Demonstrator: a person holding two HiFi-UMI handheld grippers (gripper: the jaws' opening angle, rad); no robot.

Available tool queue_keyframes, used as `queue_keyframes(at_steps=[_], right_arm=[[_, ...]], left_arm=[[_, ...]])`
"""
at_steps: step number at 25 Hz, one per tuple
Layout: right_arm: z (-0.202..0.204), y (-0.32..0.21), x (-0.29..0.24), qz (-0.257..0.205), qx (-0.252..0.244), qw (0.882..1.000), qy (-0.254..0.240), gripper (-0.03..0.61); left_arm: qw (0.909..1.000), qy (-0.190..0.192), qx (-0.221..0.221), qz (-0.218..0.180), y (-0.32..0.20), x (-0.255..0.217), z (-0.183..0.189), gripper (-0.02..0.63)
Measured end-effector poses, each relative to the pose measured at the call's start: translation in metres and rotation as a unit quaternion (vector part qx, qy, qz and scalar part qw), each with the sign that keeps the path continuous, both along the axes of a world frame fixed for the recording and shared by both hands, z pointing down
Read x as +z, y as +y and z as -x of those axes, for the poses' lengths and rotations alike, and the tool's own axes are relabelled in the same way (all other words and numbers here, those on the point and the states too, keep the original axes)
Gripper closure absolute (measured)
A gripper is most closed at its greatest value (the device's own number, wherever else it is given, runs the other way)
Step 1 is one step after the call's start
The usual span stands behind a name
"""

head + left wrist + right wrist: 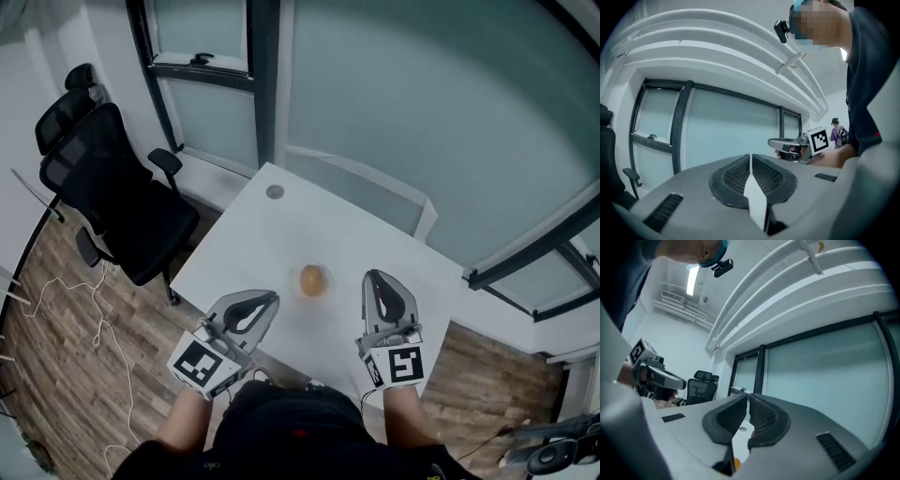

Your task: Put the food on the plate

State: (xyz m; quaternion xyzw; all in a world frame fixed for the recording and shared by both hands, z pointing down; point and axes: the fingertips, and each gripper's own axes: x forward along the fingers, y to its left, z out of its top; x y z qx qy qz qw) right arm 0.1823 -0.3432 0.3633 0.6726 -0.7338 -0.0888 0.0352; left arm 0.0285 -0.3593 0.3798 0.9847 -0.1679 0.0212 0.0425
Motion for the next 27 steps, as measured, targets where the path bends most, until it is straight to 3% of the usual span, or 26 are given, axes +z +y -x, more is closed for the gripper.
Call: queue_keyframes(at_steps=[8,27], right_arm=[[-0.011,0.035,-0.039,-0.030,0.002,1.000,0.009,0.552],[0.006,0.035,-0.056,-0.030,-0.035,0.999,0.016,0.552]], left_arm=[[0.9992,0.016,0.022,-0.028,0.016,-0.026,-0.024,0.580],[0.9988,0.024,0.017,-0.039,0.017,-0.039,-0.019,0.580]])
